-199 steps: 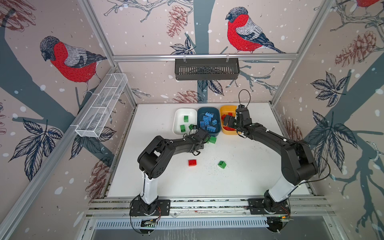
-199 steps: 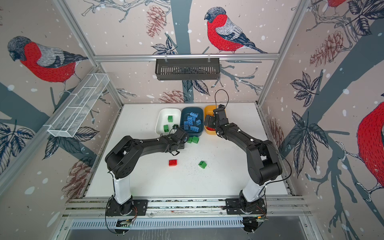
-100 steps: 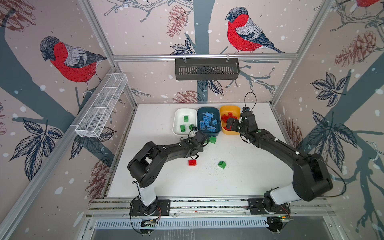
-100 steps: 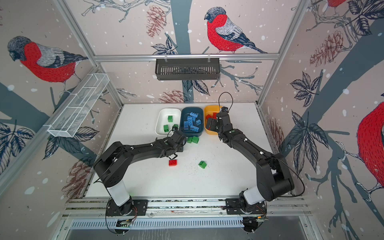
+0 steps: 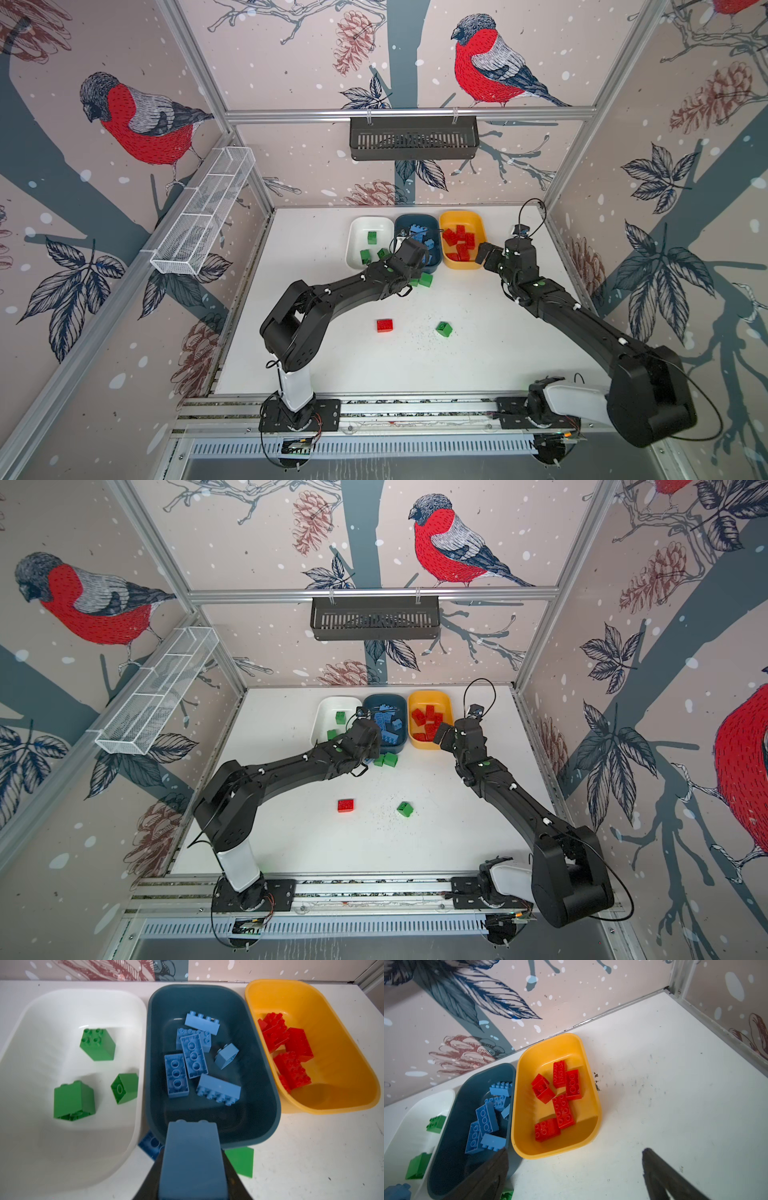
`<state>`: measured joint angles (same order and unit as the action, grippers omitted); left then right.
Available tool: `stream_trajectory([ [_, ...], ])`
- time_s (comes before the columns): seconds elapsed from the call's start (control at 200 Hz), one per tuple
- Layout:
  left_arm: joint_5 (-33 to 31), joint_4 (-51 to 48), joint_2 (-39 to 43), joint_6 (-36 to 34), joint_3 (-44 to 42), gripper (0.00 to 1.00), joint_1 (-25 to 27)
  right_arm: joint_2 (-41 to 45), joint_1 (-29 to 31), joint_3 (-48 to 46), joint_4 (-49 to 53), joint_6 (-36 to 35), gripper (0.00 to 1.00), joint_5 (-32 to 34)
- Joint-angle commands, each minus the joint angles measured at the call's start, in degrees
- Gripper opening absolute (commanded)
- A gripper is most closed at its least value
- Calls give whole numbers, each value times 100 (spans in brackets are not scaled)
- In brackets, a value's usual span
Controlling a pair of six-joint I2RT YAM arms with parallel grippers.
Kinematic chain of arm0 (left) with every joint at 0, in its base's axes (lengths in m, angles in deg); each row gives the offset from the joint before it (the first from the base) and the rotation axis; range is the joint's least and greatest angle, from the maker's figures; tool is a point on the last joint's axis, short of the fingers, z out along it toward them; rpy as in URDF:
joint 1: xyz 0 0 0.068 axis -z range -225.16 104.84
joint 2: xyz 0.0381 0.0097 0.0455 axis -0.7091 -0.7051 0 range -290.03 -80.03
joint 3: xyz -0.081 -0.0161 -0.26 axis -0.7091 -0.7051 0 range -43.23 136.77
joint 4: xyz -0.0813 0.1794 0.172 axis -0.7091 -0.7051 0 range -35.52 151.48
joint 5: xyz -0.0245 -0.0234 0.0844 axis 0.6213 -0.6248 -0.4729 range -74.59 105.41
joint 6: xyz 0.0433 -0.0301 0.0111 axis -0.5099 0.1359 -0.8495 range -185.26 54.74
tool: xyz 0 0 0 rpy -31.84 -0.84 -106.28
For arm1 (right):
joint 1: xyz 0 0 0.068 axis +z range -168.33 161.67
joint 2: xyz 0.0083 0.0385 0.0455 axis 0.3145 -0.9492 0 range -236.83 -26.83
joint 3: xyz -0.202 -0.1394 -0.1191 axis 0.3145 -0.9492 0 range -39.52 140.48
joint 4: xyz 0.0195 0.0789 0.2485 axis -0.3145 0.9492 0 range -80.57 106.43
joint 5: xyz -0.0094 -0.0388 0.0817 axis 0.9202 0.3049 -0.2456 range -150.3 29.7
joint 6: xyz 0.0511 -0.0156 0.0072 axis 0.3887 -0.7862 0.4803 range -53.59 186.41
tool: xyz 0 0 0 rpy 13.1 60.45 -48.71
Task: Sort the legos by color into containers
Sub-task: 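Carry the light blue brick into the teal bin while right draws back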
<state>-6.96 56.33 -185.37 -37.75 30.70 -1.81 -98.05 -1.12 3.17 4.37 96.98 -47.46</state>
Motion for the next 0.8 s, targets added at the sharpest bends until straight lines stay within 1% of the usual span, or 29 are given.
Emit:
stream_trajectory([
  [0.0,-14,124,-307,-347,393,27,-96,201,-8,-278,-664,178,100,-43],
  [0.05,50,81,-472,-404,611,27,-162,247,-11,-353,-814,64,100,-175],
  [0.115,95,14,-675,-466,852,27,-240,260,-9,-325,-763,-13,100,-238],
  [0.205,189,119,-875,-539,1021,27,-352,293,-20,-321,-681,144,100,40],
  [0.25,248,281,-953,-579,1018,27,-410,326,-48,-367,-720,189,100,54],
  [0.345,365,529,-1129,-671,1101,28,-532,402,-52,-442,-879,203,100,-123],
  [0.44,467,483,-1372,-739,1423,28,-629,468,-62,-464,-970,148,100,-308],
  [0.565,386,367,-1727,-856,1852,29,-678,456,-61,-373,-854,27,100,-502],
  [0.655,241,441,-1936,-947,2026,32,-696,414,-68,-288,-724,0,100,-580],
  [0.755,77,386,-2152,-1002,2327,37,-712,312,-69,-153,-568,-42,100,-738],
  [0.795,54,307,-2211,-1005,2457,41,-714,260,-69,-94,-504,-29,99,-764],
])
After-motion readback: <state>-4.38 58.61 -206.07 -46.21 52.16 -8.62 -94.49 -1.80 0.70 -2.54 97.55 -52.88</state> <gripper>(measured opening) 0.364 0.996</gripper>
